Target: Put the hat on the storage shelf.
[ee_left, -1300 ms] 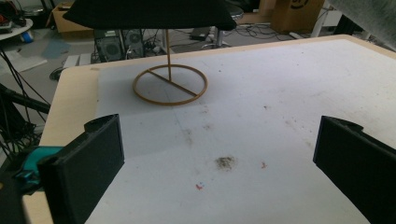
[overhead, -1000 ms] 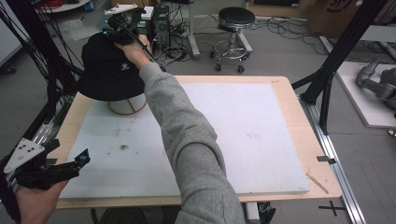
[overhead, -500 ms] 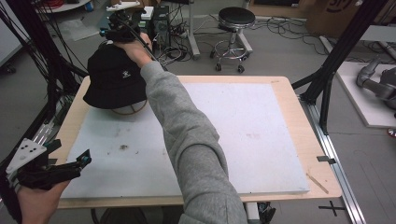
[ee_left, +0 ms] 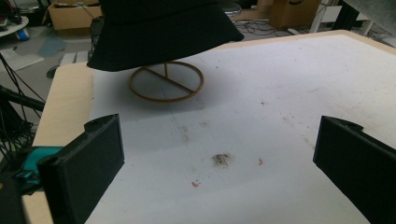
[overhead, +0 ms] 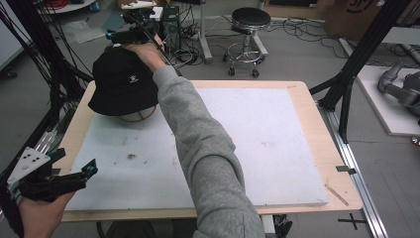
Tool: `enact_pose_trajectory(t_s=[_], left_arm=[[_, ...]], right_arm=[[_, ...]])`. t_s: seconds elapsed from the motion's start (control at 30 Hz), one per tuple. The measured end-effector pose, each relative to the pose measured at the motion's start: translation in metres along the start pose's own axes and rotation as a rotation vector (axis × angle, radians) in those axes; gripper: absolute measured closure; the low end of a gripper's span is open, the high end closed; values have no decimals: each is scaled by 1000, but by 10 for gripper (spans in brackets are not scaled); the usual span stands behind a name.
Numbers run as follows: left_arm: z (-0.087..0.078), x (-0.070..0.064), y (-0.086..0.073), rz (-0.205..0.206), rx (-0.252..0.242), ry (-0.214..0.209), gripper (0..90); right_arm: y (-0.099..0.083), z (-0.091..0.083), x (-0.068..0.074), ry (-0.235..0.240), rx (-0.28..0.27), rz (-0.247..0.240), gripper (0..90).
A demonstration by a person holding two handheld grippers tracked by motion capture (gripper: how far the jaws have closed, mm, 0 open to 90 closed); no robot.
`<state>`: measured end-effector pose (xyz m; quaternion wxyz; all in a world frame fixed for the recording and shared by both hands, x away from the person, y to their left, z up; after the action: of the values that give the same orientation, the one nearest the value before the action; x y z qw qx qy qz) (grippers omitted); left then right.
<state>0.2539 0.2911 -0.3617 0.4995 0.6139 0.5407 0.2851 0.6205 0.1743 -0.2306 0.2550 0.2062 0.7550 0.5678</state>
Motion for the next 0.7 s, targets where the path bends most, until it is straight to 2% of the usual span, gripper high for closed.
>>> enact_pose_trajectory(t_s=[0.2, 0.3, 0.37, 0.4, 0.5, 0.7], left_arm=[[1, 0, -1, 1, 3, 2, 21], [1, 1, -1, 1, 6, 3, 22], [2, 2, -1, -1, 7, 3, 22], [2, 2, -1, -2, 5, 3, 21], [1, 4, 0, -5, 0, 8, 21], [2, 7, 0, -8, -1, 17, 21]], right_arm=[[-2, -4, 0, -2, -2, 2, 21], [-7, -3, -1, -14, 37, 9, 21], [-10, -5, -2, -41, 61, 22, 21], [-11, -6, -2, -43, 61, 24, 21], [-12, -15, -3, -40, 39, 6, 21], [-15, -37, -9, -52, 46, 10, 21]])
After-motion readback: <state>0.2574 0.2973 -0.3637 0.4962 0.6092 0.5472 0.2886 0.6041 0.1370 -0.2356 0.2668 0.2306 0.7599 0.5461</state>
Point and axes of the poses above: each handheld gripper's, and its own axes: z roughly forward along the jaws, y roughly out of its top, x roughly to its left, the point moved 6 cm from there along z, roughly forward along the jaws, and after that the axes turned 10 degrees about -z, right-handed, at the moved point
